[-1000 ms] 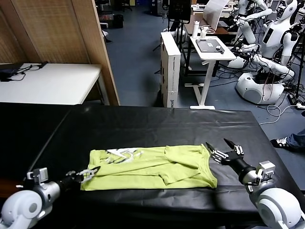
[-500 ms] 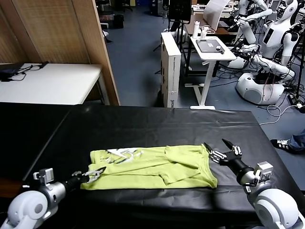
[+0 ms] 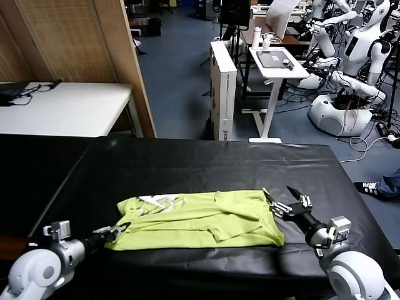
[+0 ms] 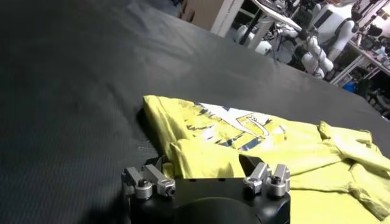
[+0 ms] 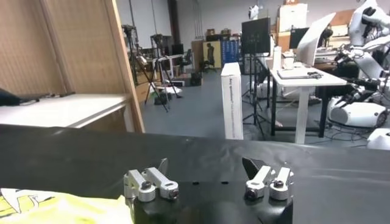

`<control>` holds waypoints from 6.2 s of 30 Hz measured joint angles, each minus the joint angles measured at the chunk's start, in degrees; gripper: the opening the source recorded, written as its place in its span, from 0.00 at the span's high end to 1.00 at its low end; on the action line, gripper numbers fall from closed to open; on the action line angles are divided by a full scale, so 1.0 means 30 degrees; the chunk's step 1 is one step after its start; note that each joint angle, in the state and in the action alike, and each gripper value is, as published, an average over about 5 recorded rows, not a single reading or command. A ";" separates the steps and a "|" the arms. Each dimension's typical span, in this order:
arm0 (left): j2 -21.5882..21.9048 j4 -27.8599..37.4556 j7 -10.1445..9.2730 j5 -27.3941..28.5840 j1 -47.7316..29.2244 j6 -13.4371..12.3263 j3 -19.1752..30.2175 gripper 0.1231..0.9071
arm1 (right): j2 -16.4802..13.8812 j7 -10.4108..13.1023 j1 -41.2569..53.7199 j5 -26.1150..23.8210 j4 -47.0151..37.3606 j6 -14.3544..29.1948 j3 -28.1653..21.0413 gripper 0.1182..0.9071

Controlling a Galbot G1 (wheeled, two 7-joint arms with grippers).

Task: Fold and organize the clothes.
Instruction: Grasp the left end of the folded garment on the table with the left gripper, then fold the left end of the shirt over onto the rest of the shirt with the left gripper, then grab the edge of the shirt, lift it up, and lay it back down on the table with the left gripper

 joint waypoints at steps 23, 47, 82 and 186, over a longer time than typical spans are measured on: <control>0.1850 -0.2998 -0.3754 0.2111 0.2108 -0.0031 -0.3816 0.89 | 0.1397 0.0049 -0.0356 -0.1817 -0.0549 0.0936 -0.0204 0.00; -0.5065 -0.5148 -0.6637 -0.1420 -0.2834 -0.0070 0.6010 0.89 | 0.3473 -0.1086 -0.4838 -0.5224 0.1252 0.2889 0.3054 0.00; -0.7668 -0.1666 -0.6038 0.0379 -0.5726 -0.0080 0.9951 0.46 | 0.3588 -0.1053 -0.5443 -0.6259 0.1355 0.2795 0.2466 0.00; -0.7625 -0.2567 -0.2435 1.1786 -0.0424 -0.5796 0.4905 0.00 | 0.0992 -0.0626 0.7131 -1.0595 -0.4792 -0.3329 -0.8532 0.00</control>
